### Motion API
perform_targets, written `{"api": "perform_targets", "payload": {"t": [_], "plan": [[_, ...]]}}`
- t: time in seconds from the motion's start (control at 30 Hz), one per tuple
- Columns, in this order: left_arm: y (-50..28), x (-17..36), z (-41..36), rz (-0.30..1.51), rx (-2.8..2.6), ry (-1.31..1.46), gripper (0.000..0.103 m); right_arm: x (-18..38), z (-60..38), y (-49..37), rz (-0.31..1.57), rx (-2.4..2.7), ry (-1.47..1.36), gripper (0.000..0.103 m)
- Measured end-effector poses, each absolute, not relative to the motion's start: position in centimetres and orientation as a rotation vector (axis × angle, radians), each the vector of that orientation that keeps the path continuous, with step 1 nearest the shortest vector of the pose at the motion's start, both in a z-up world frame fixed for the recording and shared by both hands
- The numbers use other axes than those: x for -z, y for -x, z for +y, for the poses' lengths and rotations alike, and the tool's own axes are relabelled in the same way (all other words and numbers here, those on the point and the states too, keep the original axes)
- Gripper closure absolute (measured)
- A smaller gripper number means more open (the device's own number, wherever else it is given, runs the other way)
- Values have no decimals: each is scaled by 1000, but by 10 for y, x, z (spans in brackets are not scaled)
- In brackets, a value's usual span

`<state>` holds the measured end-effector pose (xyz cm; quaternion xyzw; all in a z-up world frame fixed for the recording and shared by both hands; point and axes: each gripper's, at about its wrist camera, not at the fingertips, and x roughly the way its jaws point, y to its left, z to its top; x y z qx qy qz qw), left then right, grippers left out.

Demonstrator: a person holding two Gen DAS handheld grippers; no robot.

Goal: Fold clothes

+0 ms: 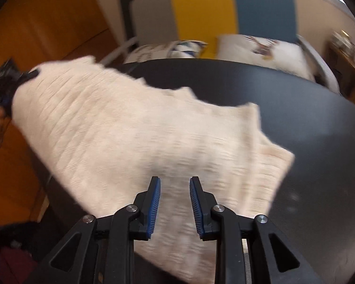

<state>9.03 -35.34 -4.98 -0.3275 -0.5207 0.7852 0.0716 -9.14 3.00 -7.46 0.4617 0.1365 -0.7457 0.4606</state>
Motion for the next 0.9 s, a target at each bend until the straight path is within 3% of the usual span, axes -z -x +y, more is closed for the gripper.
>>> {"api": "perform_targets", "payload": {"t": [0.23, 0.43, 0.57, 0.9], "plan": [[-84, 27, -325, -1524, -2375, 959, 85, 115, -2, 102, 387, 1810, -1248, 77], [-64, 4, -294, -1489, -2376, 958, 85, 104, 12, 111, 302, 1794, -1236, 77], [-53, 0, -281, -1497, -2358, 964, 85, 94, 41, 118, 350, 1854, -1211, 77], [-27, 0, -234, -1471, -2381, 1038, 85, 128, 79, 129, 160, 1805, -1284, 77]]}}
